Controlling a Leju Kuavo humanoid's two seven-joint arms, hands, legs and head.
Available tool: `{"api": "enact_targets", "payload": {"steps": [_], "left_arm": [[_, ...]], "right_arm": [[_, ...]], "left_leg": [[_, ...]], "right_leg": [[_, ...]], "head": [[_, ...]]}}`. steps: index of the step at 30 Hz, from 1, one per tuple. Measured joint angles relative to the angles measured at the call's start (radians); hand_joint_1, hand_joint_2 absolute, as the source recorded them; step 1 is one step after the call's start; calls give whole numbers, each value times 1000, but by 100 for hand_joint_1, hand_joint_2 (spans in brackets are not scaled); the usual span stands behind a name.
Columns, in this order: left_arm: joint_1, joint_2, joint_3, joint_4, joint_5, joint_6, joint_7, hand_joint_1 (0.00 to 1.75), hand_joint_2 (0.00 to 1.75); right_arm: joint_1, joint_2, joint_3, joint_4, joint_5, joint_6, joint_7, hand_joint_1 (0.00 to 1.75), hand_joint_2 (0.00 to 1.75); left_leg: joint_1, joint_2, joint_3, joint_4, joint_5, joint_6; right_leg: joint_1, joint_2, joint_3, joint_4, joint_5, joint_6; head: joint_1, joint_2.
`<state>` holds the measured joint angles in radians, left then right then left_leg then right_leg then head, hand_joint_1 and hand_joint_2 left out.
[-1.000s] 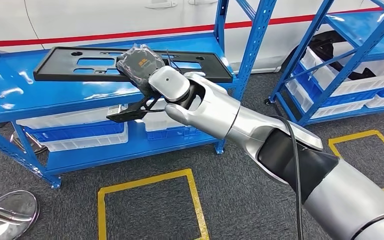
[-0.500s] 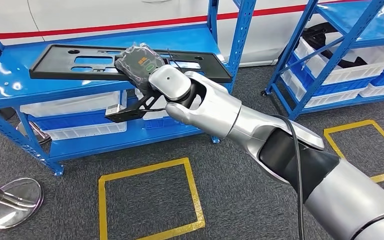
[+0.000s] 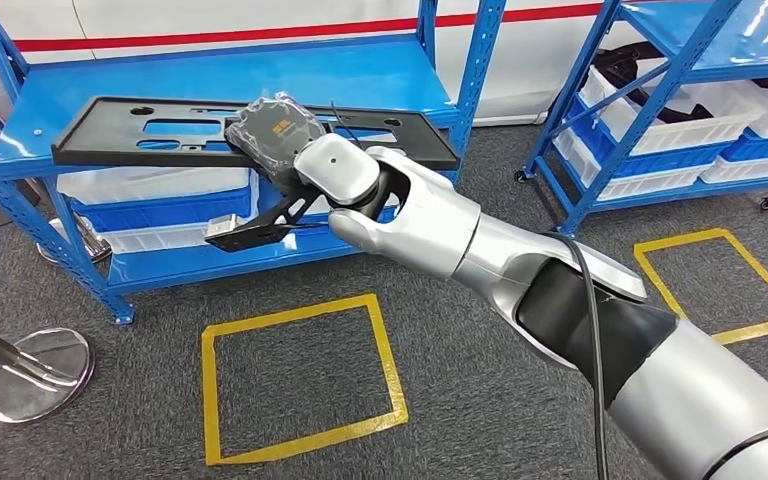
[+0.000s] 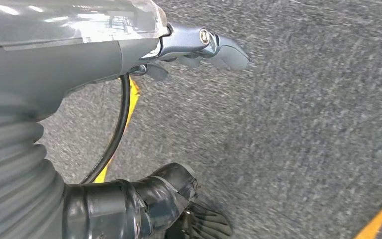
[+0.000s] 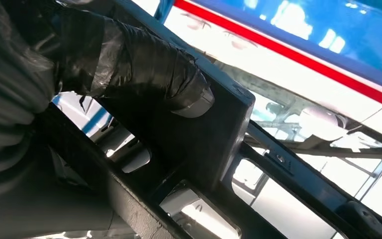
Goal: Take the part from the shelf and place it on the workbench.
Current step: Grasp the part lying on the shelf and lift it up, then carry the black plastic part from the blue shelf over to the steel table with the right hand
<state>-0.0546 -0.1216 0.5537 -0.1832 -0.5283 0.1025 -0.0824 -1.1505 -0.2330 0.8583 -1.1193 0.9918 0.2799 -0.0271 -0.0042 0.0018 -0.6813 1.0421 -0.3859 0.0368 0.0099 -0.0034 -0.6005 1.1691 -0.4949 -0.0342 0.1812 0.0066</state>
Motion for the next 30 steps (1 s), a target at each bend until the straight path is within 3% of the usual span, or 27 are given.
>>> {"api": "enact_targets", "payload": {"steps": [1, 2, 3, 5, 6, 7, 9, 10, 11, 12, 13, 14, 15, 16, 18, 20, 21, 23, 25, 26, 27, 28, 30], "left_arm": [[0, -2, 1, 0, -3, 0, 1, 0, 175], [-1, -3, 2, 0, -6, 0, 2, 0, 175], [-1, -4, 3, -1, -11, -1, 3, 0, 175], [0, -2, 8, -1, -17, -1, 6, 0, 175], [1, -1, 11, -1, -19, -1, 8, 0, 175], [2, -1, 13, -1, -21, 0, 9, 0, 175], [3, 1, 14, -1, -25, -1, 11, 0, 175], [2, 2, 14, -1, -27, -1, 11, 0, 175], [2, 4, 14, -1, -29, -2, 11, 0, 175], [2, 6, 15, -1, -30, -3, 11, 0, 175], [2, 7, 15, -1, -31, -4, 11, 0, 175], [1, 7, 15, -1, -33, -4, 11, 0, 175], [0, 8, 15, -1, -35, -5, 10, 0, 175], [-2, 8, 15, -1, -37, -5, 10, 0, 175], [-3, 8, 15, -1, -39, -7, 10, 0, 175], [-1, 7, 16, -1, -40, -8, 9, 0, 175], [0, 7, 16, -1, -41, -9, 10, 0, 175], [0, 7, 16, -1, -42, -10, 9, 0, 175], [0, 7, 16, -1, -44, -10, 8, 0, 175], [0, 7, 17, -1, -45, -11, 7, 0, 175], [1, 7, 17, -1, -45, -14, 4, 0, 175], [1, 7, 17, -1, -45, -17, -2, 0, 175], [1, 6, 17, -1, -45, -27, -17, 0, 175]], "right_arm": [[-2, 0, 0, -2, -2, -1, 0, 175, 175], [-5, 0, 0, -4, -4, -2, 0, 175, 175], [-7, -1, 0, -6, -5, -3, 1, 175, 175], [-9, -3, 0, -6, -6, -3, 2, 175, 175], [-9, -4, 1, -6, -7, -3, 3, 175, 175], [-8, -5, 1, -6, -8, -3, 3, 175, 175], [-7, -5, 2, -6, -8, -3, 3, 175, 175], [-7, -5, 3, -6, -8, -2, 3, 175, 175], [-6, -4, 4, -6, -8, -1, 3, 175, 175], [-6, -4, 6, -6, -8, 1, 3, 175, 175], [-6, -4, 8, -6, -7, 3, 3, 175, 175], [-6, -4, 9, -6, -7, 5, 3, 175, 175], [-7, -5, 10, -6, -6, 6, 3, 175, 175], [-8, -4, 11, -6, -6, 7, 3, 175, 175], [-10, -4, 11, -6, -5, 7, 3, 175, 175], [-9, -5, 11, -4, -4, 7, 3, 175, 175], [-8, -5, 12, -2, -4, 8, 3, 175, 175], [-8, -7, 12, 1, -4, 9, 3, 175, 175], [-8, -7, 13, 3, -4, 9, 3, 175, 175], [-8, -7, 14, 4, -4, 10, 2, 175, 175], [-7, -8, 15, 6, -4, 10, 2, 175, 175], [-7, -8, 17, 8, -5, 11, 1, 175, 175], [-10, -8, 20, 10, -6, 12, 0, 175, 175]], "left_leg": [[1, 0, -5, -3, 10, -3], [4, 1, -6, -7, 21, -6], [8, 2, -6, -14, 32, -11], [10, 1, -7, -27, 44, -20], [9, 0, -13, -19, 26, -25], [8, -2, -23, 8, -10, -29], [15, -2, -52, 121, -112, -41], [20, -2, -62, 186, -143, -48], [25, -2, -64, 236, -149, -56], [29, -2, -54, 257, -132, -64], [35, -1, -27, 244, -103, -72], [41, -1, 14, 200, -82, -80], [43, -2, 65, 137, -83, -88], [44, -3, 104, 80, -97, -86], [37, -7, 136, 17, -129, -71], [36, -4, 119, 12, -116, -47], [36, -2, 109, 11, -103, -37], [38, 3, 83, 8, -76, -21], [34, 3, 51, 9, -50, -14], [31, 3, 36, 9, -38, -14], [28, 3, 20, 9, -26, -14], [26, 3, 6, 9, -14, -14], [24, 3, -17, 9, 8, -16]], "right_leg": [[8, -1, 47, -66, -10, -13], [15, -1, 74, -112, -20, -21], [20, -2, 85, -139, -23, -25], [18, -4, 80, -166, 9, -26], [14, -6, 78, -181, 25, -28], [8, -8, 71, -194, 42, -27], [3, -9, 43, -197, 70, -25], [1, -9, 24, -193, 82, -22], [-2, -9, 5, -188, 93, -17], [-7, -10, -15, -180, 102, -11], [-12, -10, -35, -169, 110, -3], [-17, -10, -54, -156, 116, 4], [-21, -10, -74, -140, 120, 11], [-21, -10, -90, -126, 124, 18], [-20, -10, -109, -113, 139, 31], [-23, -10, -117, -117, 156, 44], [-25, -8, -124, -111, 142, 49], [-28, -6, -148, -45, 59, 57], [-29, -4, -173, 85, -41, 61], [-29, -4, -176, 140, -61, 61], [-28, -3, -166, 171, -59, 59], [-25, -2, -138, 164, -38, 54], [-14, 0, -34, 53, -9, 31]], "head": [[0, 0], [0, 0], [0, 0], [1, 0], [1, 0], [1, 0], [0, 0], [0, 0], [0, 0], [0, 0], [0, 0], [0, 0], [0, 0], [0, 0], [0, 0], [0, 0], [1, 0], [1, 0], [1, 0], [1, 0], [1, 0], [1, 0], [1, 0]]}}
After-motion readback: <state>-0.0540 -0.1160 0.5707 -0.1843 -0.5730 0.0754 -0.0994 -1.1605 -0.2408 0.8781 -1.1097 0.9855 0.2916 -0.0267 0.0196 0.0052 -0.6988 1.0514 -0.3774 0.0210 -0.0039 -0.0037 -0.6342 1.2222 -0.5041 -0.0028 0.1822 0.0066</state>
